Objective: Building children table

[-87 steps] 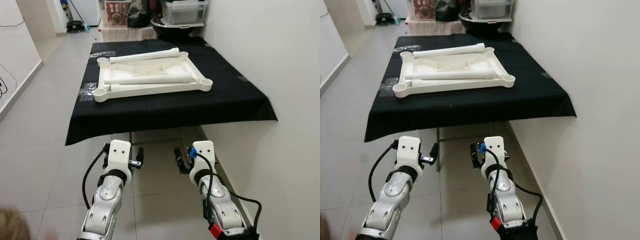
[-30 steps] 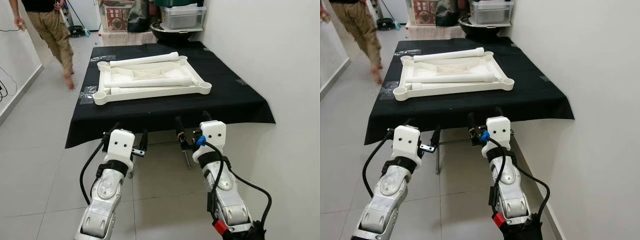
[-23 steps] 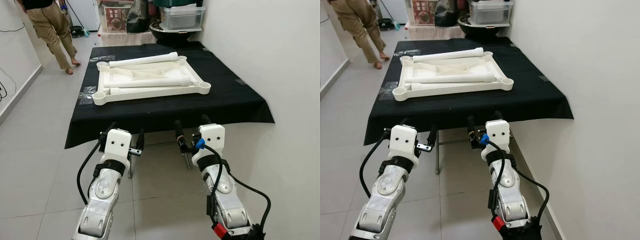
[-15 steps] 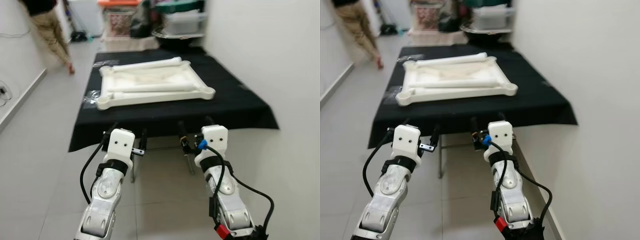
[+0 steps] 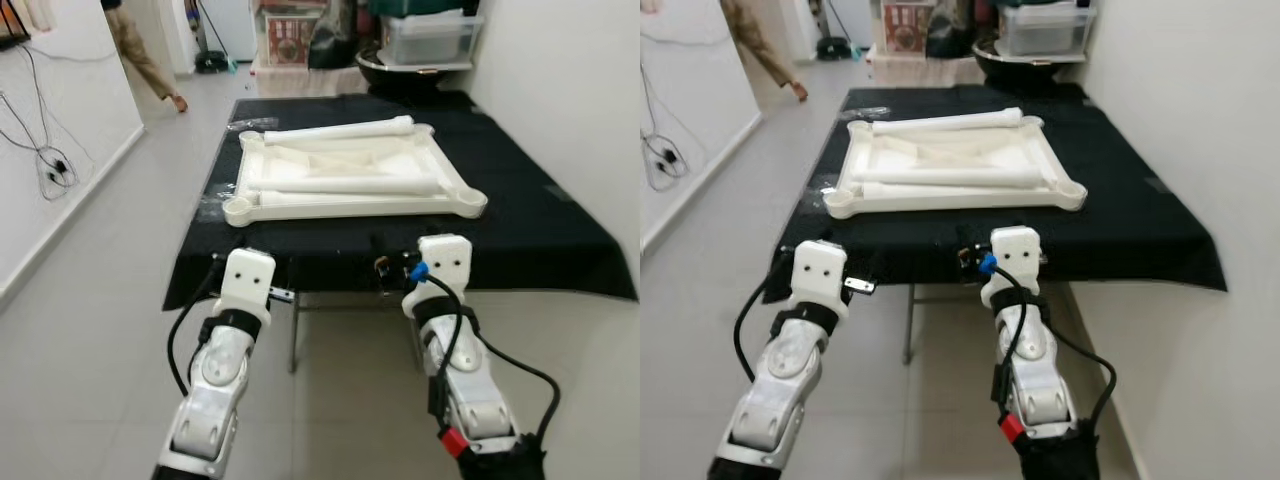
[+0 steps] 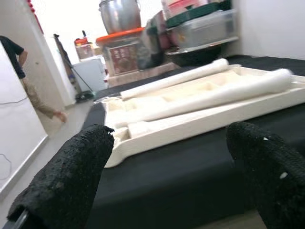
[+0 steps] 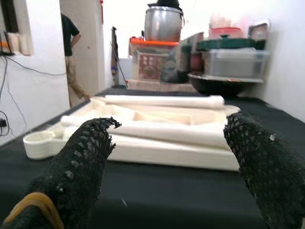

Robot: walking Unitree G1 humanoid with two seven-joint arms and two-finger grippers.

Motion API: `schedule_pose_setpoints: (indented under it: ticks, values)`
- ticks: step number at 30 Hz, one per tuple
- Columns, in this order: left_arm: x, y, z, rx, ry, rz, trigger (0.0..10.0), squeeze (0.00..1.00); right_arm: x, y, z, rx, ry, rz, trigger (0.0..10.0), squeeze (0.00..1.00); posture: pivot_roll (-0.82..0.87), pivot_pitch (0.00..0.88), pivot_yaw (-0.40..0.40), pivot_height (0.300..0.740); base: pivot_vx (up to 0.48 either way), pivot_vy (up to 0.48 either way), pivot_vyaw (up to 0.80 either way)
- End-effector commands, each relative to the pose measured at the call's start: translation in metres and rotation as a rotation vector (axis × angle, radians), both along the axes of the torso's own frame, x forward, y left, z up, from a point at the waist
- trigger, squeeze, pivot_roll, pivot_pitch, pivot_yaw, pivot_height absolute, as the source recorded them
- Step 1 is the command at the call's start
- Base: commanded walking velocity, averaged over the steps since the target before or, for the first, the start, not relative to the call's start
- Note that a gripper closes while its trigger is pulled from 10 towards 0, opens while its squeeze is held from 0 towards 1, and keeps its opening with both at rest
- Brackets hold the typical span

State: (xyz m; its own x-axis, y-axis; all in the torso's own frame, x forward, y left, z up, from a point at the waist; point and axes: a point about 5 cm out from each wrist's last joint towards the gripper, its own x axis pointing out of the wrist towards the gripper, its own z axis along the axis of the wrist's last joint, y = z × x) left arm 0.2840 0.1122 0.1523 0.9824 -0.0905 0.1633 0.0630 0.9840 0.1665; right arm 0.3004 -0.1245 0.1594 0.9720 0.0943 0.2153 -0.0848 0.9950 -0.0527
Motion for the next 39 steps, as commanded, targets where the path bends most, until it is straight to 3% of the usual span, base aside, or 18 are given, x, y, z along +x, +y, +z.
schedule_pose_setpoints:
  ticks: [1,25,27,30,35,36,37,38,39]
  values:
    - [0.000,0.006,-0.004,0.019,0.012,0.021,10.0,0.00,0.000,0.003,-0.001,0.013,0.006,0.012,10.0,0.00,0.03,0.000,-0.037,0.740,0.442,0.000,0.00]
    - [-0.001,0.004,-0.005,0.009,0.005,0.018,10.0,0.00,0.003,0.005,-0.001,0.007,0.004,0.021,10.0,0.00,0.03,0.000,-0.044,0.740,0.431,0.000,0.00]
    - [-0.002,0.001,-0.005,-0.006,0.014,0.011,10.0,0.00,0.016,-0.003,0.015,0.020,-0.017,0.048,10.0,0.00,0.03,0.000,-0.046,0.740,0.000,0.000,0.00]
    - [-0.002,0.001,-0.006,-0.010,0.017,0.008,10.0,0.00,0.019,-0.005,0.020,0.026,-0.028,0.056,10.0,0.00,0.03,0.000,-0.046,0.740,0.000,0.000,0.00]
    - [-0.004,-0.004,-0.007,-0.042,0.024,-0.010,10.0,0.00,0.040,-0.016,0.049,0.044,-0.044,0.167,10.0,0.00,0.02,0.000,-0.055,0.740,0.000,0.000,0.00]
    - [-0.004,-0.006,-0.006,-0.061,0.023,-0.032,10.0,0.00,0.044,-0.015,0.051,0.035,0.005,0.257,10.0,0.00,0.02,0.000,-0.063,0.740,0.000,0.000,0.00]
    - [-0.004,-0.006,-0.006,-0.061,0.023,-0.032,10.0,0.00,0.044,-0.015,0.051,0.035,0.005,0.257,10.0,0.00,0.02,0.000,-0.063,0.740,0.000,0.000,0.00]
    - [-0.007,-0.013,-0.007,-0.090,0.037,-0.089,10.0,0.00,0.053,-0.016,0.052,-0.057,0.111,0.396,10.0,0.00,0.02,0.000,-0.067,0.740,0.000,0.000,0.00]
    - [-0.008,-0.016,-0.008,-0.100,0.048,-0.117,10.0,0.00,0.056,-0.019,0.051,-0.116,0.162,0.437,10.0,0.00,0.02,0.000,-0.067,0.740,0.000,0.000,0.00]
